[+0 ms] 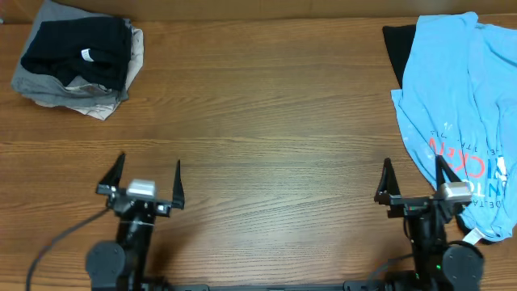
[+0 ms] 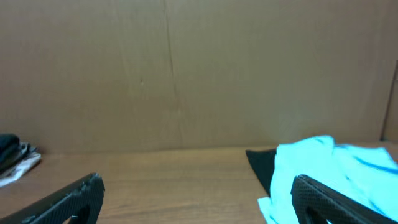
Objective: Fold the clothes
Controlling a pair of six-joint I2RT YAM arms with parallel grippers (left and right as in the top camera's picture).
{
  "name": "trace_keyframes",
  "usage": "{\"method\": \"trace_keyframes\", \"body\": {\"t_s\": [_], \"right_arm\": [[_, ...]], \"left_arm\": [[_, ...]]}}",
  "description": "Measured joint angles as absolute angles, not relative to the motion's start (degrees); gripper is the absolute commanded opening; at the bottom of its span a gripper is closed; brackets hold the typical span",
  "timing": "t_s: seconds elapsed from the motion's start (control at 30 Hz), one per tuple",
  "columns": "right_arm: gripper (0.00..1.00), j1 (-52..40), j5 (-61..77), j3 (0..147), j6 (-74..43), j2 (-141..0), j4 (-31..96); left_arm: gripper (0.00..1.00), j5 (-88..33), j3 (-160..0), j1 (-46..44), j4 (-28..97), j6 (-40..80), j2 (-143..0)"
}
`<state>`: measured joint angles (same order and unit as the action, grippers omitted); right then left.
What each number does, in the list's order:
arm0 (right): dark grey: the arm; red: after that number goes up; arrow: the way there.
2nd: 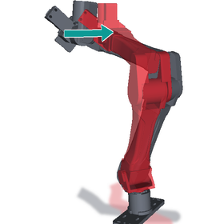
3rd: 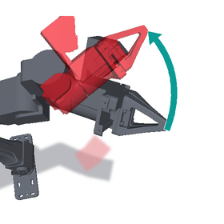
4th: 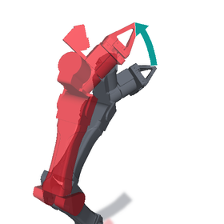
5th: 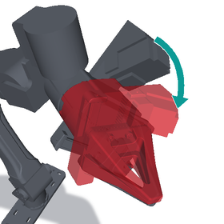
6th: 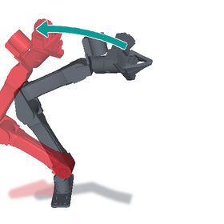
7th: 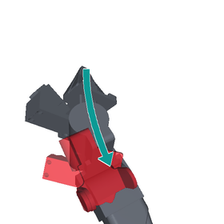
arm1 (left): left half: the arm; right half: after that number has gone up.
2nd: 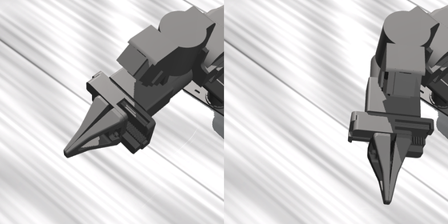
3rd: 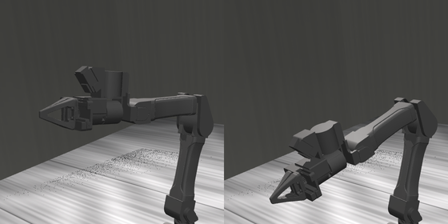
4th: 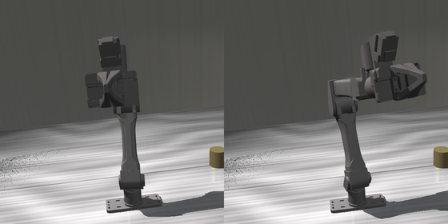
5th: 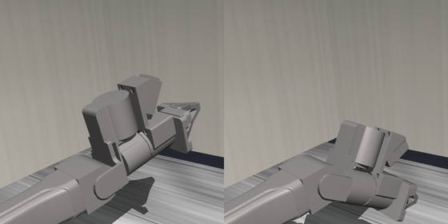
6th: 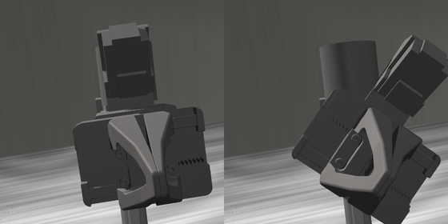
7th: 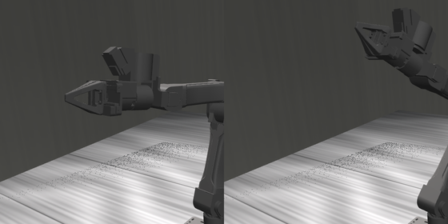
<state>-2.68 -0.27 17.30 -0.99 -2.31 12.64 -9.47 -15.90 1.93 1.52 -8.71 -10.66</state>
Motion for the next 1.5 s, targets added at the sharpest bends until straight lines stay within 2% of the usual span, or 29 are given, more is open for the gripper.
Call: {"method": "trace_keyframes", "body": {"t_s": [0.2,0.5,0.6,0.73,1.0,1.3,1.5], "right_arm": [[1.0,-2.68,-1.67,35.09,-0.23,-12.49,26.76],[1.0,-2.66,-2.37,65.49,-1.28,-41.71,51.31],[1.0,-2.07,-2.39,74.72,-1.34,-52.07,56.9],[1.0,-0.62,-2.46,81.65,-1.43,-63.51,57.95],[0.99,1.72,-2.96,82.24,-1.48,-81.71,53.54],[0.74,11.0,-2.79,82.24,-2.59,-100.25,54.41],[0.71,12.71,-1.21,82.04,-3.05,-107.5,54.19]], "left_arm": [[1.0,-14.33,-35.75,1.93,11.46,-8.4,-30.92],[1.0,-20.53,-70.96,1.93,35.77,-7.62,-61.1],[1.0,-21.08,-77.56,1.93,38.98,-7.64,-68.01],[1.0,-21.3,-79.59,1.93,39.07,-8.12,-74.85],[1.0,-21.5,-79.59,1.93,39.11,-8.67,-86.96],[1.0,-21.5,-79.59,1.93,39.22,-8.45,-91.77],[1.0,-21.5,-79.59,1.93,38.83,-8.45,-91.77]]}}
